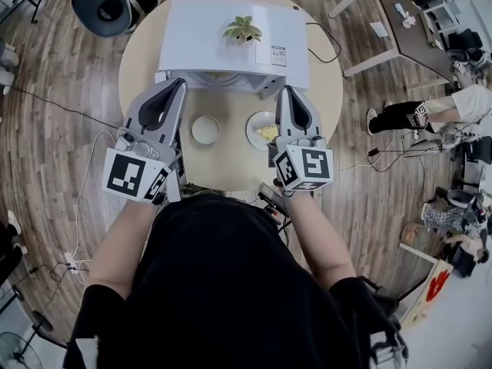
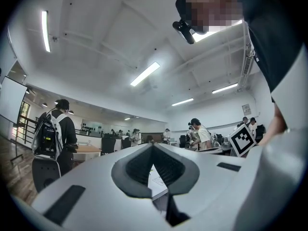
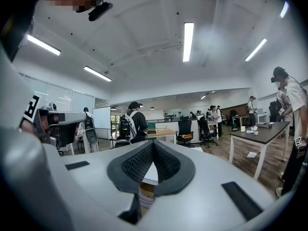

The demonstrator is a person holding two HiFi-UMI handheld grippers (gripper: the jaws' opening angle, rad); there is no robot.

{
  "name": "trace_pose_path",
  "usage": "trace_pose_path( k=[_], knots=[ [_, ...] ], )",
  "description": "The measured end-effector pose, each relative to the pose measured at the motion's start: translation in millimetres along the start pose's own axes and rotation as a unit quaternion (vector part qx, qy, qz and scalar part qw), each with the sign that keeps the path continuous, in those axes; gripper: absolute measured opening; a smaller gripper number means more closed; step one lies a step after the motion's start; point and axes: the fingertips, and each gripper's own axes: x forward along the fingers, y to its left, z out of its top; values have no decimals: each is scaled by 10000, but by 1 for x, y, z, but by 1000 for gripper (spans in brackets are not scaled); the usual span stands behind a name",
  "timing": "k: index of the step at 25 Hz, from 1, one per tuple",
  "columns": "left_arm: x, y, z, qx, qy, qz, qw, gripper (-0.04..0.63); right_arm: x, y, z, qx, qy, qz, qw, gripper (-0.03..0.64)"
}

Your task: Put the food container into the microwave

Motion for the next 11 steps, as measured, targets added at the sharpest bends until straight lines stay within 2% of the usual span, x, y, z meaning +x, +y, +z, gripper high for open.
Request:
trace_pose_path(
  k=[11],
  knots=[
    [-6, -3, 2, -10, -21, 36, 10000, 18, -7, 2, -1, -55, -27, 2, 10000, 15]
  ],
)
